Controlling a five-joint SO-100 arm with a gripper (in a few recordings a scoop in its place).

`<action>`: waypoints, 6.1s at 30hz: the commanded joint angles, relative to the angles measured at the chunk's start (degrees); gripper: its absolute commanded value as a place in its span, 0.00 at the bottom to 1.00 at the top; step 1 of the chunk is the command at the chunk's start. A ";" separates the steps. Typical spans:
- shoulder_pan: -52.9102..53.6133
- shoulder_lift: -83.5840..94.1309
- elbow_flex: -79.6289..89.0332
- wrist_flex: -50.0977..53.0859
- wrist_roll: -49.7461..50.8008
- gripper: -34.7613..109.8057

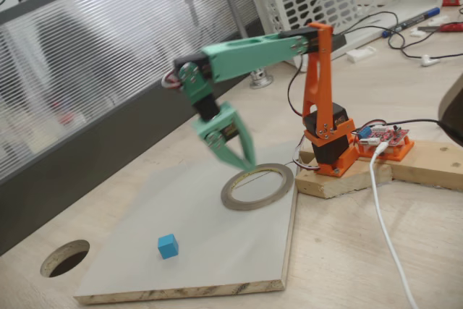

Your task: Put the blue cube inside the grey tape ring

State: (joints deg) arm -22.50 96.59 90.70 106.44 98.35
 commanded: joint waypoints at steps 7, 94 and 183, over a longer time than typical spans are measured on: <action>-1.23 -31.90 -39.46 0.26 0.09 0.26; -0.79 -35.42 -37.00 -8.26 -10.20 0.90; 25.05 -8.79 -11.78 -21.88 -10.11 0.26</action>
State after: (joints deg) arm -4.92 81.30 76.90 84.38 88.42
